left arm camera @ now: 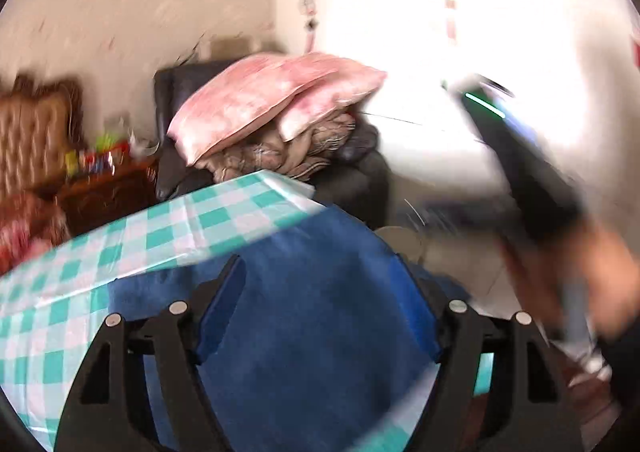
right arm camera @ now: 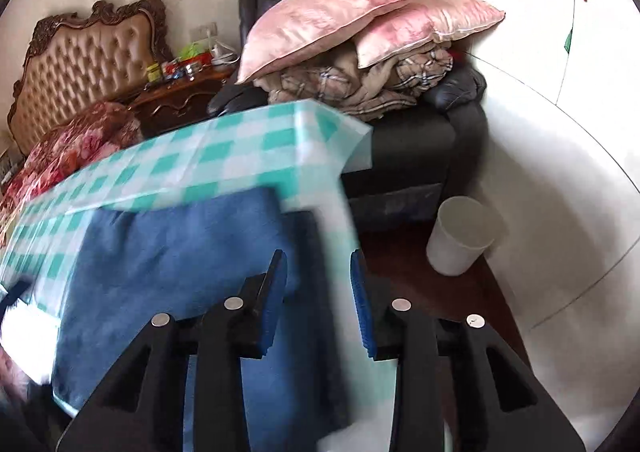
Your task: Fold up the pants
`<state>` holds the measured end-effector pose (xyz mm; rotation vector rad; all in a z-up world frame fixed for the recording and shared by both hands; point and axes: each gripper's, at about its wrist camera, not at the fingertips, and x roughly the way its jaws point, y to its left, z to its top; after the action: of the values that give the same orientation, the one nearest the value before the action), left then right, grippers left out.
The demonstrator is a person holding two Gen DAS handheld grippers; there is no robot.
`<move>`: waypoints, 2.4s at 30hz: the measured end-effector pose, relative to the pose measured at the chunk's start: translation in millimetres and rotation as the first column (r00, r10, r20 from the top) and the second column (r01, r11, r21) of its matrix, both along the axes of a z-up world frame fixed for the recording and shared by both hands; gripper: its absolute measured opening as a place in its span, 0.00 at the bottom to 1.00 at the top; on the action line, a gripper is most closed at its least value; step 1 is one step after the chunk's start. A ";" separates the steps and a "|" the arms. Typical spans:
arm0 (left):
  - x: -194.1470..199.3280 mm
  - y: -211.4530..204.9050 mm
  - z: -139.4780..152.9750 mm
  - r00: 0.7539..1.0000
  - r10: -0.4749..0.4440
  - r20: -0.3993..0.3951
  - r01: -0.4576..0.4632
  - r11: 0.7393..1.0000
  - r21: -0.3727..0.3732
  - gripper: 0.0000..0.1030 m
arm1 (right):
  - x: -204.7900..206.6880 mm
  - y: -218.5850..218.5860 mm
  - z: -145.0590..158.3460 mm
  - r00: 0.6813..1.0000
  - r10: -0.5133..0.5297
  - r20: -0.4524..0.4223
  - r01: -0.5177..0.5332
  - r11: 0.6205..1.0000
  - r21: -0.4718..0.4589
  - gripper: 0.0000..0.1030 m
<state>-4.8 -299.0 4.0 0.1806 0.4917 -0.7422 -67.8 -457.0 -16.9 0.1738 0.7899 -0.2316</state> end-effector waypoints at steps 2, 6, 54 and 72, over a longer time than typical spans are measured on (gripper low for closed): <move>43.8 -18.1 1.5 0.995 -0.052 -0.080 0.051 0.999 -0.011 0.41 | -5.6 18.1 -6.0 1.000 -0.007 -0.004 0.006 1.000 -0.022 0.29; 118.8 -60.5 -19.8 0.944 -0.140 -0.300 0.151 0.988 0.014 0.16 | -3.5 31.7 -36.5 0.994 -0.037 -0.099 0.034 0.999 -0.030 0.29; 6.7 20.1 -66.6 0.957 0.025 -0.289 0.058 0.960 0.276 0.89 | -2.2 41.8 -54.6 0.989 -0.076 -0.127 0.064 0.994 -0.094 0.30; 131.6 -109.9 -66.5 0.970 -0.044 -0.240 0.120 0.942 0.315 0.50 | -15.1 50.7 -48.6 0.986 -0.067 -0.152 0.053 0.994 -0.091 0.56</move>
<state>126.9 -408.9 -62.5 0.4315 0.8339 -0.7641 -82.9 -406.3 -65.5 0.0986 0.9281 -0.3388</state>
